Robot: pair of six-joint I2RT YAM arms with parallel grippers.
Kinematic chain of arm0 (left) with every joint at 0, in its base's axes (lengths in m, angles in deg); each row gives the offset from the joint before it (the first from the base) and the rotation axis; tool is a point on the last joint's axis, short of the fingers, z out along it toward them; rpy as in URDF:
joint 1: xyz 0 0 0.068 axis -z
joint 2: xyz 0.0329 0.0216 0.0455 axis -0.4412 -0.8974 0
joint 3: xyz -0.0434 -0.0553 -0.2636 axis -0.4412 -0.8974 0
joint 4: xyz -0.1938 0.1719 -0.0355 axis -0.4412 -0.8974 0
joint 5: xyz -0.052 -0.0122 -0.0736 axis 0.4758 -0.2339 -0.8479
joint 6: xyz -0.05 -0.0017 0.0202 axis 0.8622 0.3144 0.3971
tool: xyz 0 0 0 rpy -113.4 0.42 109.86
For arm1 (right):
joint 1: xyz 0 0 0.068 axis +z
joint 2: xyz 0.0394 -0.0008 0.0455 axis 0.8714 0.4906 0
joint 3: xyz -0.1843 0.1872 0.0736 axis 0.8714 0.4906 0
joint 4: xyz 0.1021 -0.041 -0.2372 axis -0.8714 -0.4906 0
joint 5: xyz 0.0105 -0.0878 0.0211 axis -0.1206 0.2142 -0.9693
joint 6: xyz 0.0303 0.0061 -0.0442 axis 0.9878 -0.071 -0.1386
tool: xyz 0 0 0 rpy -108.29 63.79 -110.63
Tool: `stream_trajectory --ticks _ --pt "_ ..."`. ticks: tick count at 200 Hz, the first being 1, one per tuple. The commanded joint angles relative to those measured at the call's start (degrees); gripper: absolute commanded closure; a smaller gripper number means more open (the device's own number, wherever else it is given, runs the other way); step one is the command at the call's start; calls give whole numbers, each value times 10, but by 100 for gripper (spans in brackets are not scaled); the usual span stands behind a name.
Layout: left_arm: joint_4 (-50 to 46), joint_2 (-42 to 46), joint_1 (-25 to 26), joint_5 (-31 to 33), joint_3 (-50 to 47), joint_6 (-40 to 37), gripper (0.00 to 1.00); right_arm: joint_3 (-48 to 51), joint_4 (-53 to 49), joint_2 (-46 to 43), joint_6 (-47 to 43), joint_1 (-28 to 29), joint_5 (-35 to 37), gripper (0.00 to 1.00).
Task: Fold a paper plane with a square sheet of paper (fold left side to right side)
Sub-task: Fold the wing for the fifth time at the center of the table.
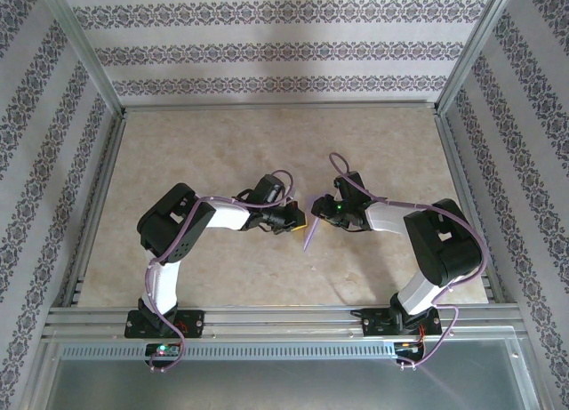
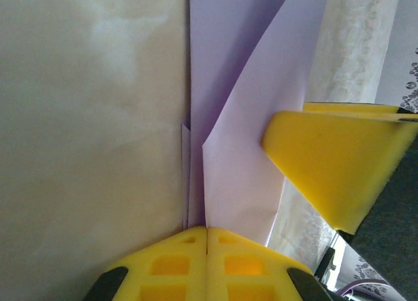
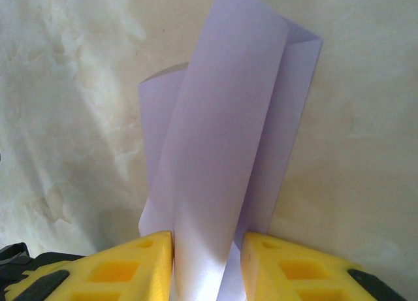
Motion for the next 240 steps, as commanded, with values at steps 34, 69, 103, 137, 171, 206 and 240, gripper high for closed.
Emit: stream_trajectory --ticks 34,69,103,137,171,206,240 --pt "-13 0 3 12 -3 -10 100 -8 -19 19 -10 10 -9 62" --pt "-13 -8 6 12 -4 -10 100 -14 -18 0 -9 9 -16 62" --pt "-26 -11 8 18 2 -17 100 -9 -22 -22 -7 7 -12 62" --pt "-47 -10 9 27 4 -26 100 -4 -26 -31 -7 5 -8 61" --pt "-55 -11 9 29 8 -29 100 -4 -34 -39 -9 2 -6 61" --pt "-70 -10 11 34 13 -36 100 -1 -65 -70 -25 -14 -2 63" --pt "-83 -10 12 39 17 -42 100 3 -36 -77 -41 -37 -77 82"
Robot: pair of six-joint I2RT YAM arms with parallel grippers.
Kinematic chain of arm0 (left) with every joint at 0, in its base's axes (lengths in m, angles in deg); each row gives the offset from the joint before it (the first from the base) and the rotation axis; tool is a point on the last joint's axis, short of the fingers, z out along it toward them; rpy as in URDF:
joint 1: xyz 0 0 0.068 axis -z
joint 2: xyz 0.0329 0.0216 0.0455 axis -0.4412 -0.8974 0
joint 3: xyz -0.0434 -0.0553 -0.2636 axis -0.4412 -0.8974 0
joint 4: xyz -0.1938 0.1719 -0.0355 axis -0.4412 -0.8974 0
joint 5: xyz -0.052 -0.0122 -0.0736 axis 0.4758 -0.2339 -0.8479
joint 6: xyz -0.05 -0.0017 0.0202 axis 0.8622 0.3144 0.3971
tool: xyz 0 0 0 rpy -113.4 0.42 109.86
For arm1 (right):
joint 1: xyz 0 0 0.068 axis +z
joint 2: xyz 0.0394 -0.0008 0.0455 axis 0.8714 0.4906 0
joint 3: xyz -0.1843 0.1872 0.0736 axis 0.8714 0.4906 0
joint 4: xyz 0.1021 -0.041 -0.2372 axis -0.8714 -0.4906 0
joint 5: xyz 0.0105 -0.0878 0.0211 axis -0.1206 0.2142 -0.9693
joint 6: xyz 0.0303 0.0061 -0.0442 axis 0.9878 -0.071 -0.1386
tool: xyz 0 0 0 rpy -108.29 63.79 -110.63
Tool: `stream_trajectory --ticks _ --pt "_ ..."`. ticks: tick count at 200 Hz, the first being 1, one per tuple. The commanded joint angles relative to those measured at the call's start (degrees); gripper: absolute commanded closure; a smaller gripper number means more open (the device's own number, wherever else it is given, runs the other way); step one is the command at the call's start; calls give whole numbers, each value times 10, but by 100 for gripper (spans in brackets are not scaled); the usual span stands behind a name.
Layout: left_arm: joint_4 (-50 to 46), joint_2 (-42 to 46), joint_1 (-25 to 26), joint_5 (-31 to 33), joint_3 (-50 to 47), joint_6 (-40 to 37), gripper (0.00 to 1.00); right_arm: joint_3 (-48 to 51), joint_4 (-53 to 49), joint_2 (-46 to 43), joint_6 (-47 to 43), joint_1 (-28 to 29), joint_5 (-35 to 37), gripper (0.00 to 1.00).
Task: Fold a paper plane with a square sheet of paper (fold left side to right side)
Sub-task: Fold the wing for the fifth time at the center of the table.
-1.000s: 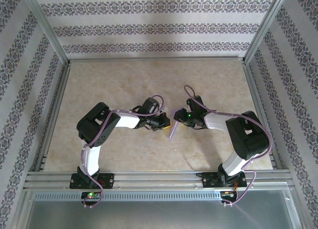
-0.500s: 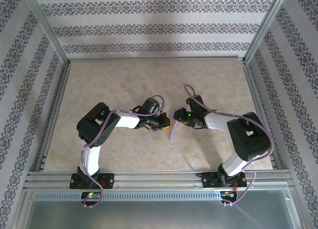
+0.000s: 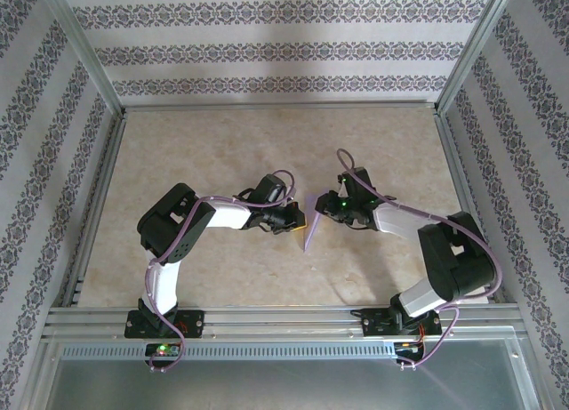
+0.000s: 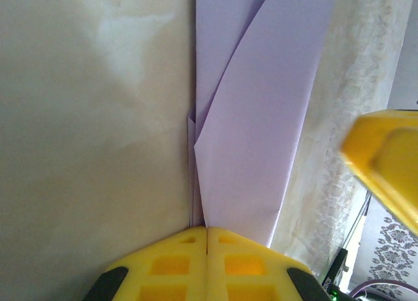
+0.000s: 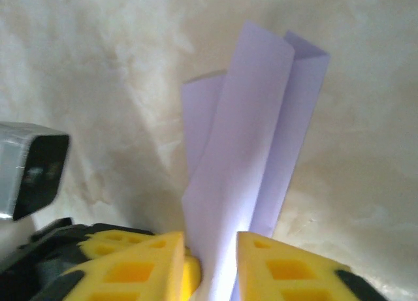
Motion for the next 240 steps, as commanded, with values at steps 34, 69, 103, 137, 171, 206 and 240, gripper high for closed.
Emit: stream_trajectory --ticks 34,69,103,137,171,206,240 --pt "-60 -10 8 34 8 -24 100 -17 20 32 -25 -4 -75 95" --pt "-72 -8 8 40 10 -27 100 -37 21 64 -28 6 -69 96" --pt "-85 -8 8 45 13 -31 100 -42 10 80 -35 6 -55 96" --pt "-92 -10 8 47 16 -32 100 -38 10 87 -36 6 -47 96" --pt "-97 -14 8 49 17 -29 100 -37 10 96 -40 7 -46 96" --pt "-103 -19 8 50 20 -27 100 -36 10 105 -43 6 -43 96" --pt "-109 -23 8 50 23 -27 100 -33 6 111 -43 6 -40 97"
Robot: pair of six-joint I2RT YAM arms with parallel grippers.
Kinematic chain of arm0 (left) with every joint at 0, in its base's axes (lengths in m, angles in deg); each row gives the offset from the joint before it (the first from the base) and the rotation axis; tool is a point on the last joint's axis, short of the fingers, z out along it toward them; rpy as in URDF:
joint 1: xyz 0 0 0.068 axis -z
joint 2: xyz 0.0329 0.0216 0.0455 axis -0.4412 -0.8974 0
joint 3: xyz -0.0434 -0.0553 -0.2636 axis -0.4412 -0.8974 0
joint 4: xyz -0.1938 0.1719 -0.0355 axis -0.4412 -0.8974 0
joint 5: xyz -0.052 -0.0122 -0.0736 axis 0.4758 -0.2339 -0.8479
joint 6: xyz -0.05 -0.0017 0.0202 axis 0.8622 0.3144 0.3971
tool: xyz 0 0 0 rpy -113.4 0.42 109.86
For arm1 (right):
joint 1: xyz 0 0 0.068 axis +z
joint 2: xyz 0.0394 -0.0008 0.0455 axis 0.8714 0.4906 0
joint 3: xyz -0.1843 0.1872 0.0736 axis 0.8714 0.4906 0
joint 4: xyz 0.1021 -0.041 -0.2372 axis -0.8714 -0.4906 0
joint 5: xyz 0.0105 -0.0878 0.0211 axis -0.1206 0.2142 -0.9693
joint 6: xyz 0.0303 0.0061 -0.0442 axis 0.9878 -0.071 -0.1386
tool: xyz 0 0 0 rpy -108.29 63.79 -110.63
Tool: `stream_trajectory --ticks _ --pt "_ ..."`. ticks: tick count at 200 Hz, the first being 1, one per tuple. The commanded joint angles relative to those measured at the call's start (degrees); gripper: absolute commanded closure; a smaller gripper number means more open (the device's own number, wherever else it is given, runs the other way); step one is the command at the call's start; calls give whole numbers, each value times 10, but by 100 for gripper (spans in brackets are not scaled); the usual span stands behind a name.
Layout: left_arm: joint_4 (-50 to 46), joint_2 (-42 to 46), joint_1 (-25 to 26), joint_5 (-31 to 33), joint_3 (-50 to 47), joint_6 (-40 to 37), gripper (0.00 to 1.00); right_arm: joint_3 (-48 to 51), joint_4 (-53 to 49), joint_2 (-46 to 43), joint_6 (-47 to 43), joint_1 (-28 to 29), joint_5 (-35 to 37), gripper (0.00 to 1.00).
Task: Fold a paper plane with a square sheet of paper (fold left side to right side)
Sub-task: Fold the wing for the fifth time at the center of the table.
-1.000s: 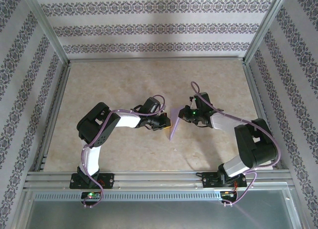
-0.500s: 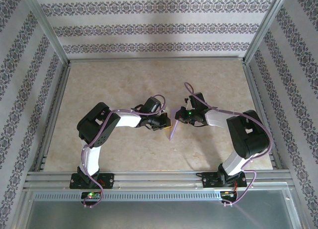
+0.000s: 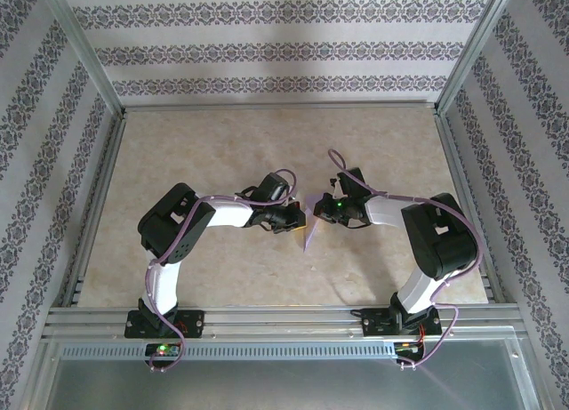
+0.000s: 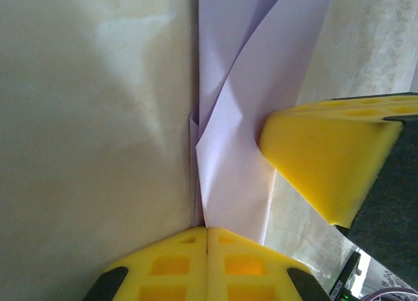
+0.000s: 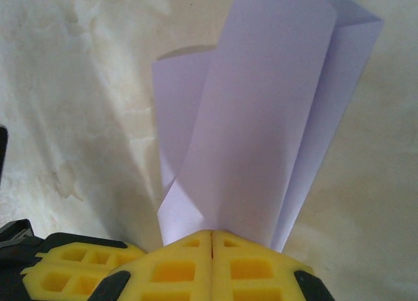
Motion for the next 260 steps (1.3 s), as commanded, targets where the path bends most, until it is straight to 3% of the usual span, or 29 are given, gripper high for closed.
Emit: stream_trajectory --ticks 1,87,115,164,207,260 --pt "-59 -23 5 32 1 -12 100 -3 -7 11 -13 5 10 97" --pt "-29 -20 2 18 -7 0 100 32 -10 26 -3 5 25 100" --pt "-16 9 -2 13 -8 3 91 44 -4 26 -2 5 28 100" --pt "-83 97 -11 44 -1 -28 83 44 3 31 0 8 25 100" --pt "-108 150 0 17 -13 -23 94 38 3 35 -2 12 24 100" --pt "-93 131 41 -15 -2 6 99 37 0 37 -4 15 25 100"
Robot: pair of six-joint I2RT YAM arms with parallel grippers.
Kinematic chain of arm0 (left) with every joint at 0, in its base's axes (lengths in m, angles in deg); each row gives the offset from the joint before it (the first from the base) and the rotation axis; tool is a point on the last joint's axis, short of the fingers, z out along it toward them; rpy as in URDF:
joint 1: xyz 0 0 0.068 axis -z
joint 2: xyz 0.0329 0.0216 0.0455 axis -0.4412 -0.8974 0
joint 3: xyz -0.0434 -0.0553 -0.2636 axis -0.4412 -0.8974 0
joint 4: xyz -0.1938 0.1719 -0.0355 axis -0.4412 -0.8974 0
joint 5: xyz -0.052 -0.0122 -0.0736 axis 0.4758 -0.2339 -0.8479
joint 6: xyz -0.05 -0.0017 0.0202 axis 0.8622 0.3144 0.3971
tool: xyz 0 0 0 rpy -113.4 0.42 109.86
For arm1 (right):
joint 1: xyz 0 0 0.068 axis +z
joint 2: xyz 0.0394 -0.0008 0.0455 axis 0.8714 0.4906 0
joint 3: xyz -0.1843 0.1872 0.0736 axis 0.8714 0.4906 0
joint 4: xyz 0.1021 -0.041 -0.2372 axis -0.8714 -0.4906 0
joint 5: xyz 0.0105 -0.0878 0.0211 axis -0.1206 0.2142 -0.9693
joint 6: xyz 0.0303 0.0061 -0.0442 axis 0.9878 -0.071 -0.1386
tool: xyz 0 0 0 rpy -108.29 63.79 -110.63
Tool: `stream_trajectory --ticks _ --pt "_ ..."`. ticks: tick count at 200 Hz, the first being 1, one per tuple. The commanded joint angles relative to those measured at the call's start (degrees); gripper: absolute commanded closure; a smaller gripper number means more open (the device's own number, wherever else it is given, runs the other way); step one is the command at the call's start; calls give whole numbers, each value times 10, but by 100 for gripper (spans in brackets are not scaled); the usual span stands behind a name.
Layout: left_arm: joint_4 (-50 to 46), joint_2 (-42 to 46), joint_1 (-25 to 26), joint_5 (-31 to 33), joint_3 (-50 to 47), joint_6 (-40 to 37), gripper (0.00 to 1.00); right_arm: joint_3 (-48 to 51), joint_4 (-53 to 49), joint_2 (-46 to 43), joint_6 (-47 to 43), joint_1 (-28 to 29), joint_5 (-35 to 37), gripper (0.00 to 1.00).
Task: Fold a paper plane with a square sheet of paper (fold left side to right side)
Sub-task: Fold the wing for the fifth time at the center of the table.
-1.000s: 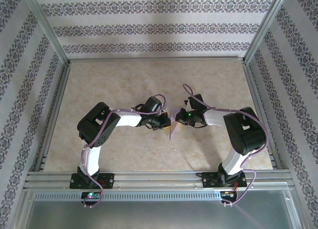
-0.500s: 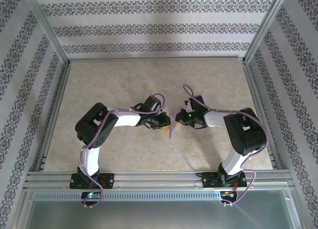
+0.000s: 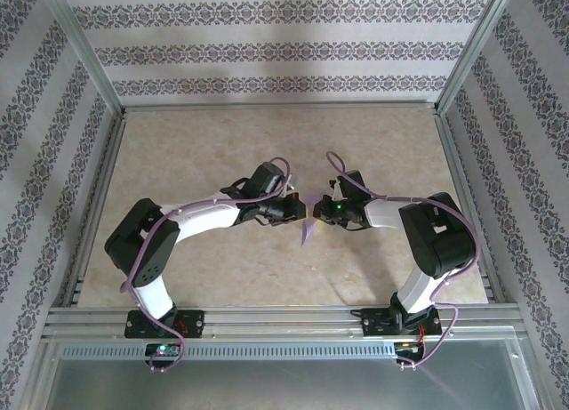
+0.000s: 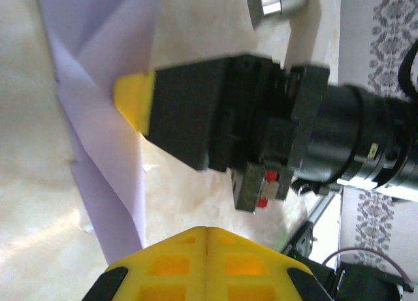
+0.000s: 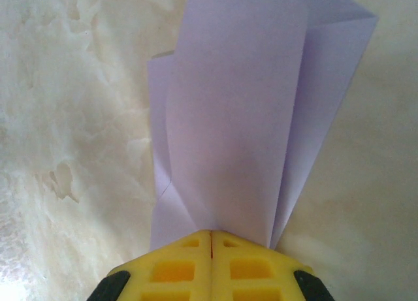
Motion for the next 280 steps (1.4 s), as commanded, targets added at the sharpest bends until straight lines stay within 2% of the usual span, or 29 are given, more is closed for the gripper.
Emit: stream_trajectory --ticks 1,50,164,280 --pt "-6 -15 21 -21 -1 18 100 13 -50 28 -1 11 25 100" --pt "-24 -46 32 -3 21 4 100 11 -53 28 -2 14 25 100" --pt "-50 -105 32 -7 36 -12 100 1 -68 32 -10 15 29 100" --pt "-55 -114 32 9 20 -13 100 -2 -76 30 -13 15 31 100"
